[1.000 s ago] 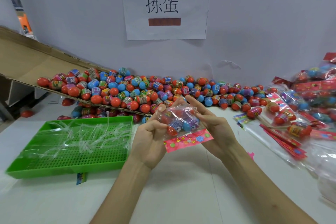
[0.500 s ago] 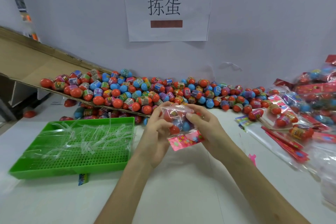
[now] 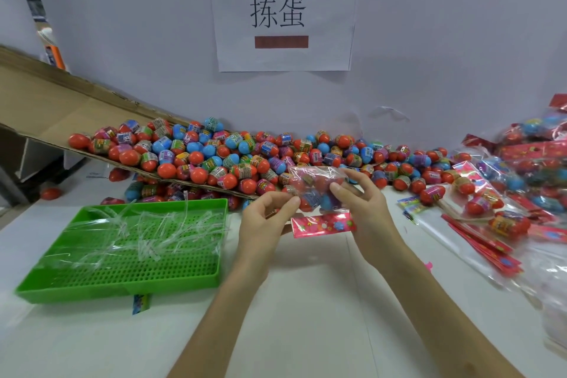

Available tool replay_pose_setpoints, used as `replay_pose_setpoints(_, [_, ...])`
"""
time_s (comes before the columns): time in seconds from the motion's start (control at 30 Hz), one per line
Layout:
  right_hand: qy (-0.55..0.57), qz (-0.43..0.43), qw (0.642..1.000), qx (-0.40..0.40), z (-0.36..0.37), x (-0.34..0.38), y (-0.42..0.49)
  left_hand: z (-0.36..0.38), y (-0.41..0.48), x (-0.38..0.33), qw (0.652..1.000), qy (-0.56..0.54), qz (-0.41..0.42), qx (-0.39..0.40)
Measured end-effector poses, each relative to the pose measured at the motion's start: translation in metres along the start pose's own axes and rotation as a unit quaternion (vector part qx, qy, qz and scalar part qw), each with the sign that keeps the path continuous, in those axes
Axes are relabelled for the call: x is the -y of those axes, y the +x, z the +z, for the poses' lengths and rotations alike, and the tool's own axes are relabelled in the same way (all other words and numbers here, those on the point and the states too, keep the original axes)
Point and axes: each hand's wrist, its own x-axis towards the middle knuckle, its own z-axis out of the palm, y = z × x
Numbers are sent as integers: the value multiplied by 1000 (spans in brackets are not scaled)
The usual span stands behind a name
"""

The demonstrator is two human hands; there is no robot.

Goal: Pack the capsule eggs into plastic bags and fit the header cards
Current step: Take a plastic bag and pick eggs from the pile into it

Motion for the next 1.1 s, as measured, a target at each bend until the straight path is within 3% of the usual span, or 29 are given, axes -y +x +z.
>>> replay_pose_setpoints(0.17, [-80, -15, 995, 49, -1, 5, -1, -1, -1, -1, 993, 75, 83, -24])
replay_pose_setpoints(0.3, [-128, -93, 984, 84, -3, 12, -5, 2, -5, -2, 990, 104, 100, 1])
replay_pose_setpoints(0.53, [-218, -106, 966, 94, -3, 10, -6, 3, -6, -4, 982, 134, 135, -1])
replay_pose_setpoints(1.1, [-149, -109, 976, 115, 4, 3, -11, 7, -10, -4, 992, 86, 91, -10])
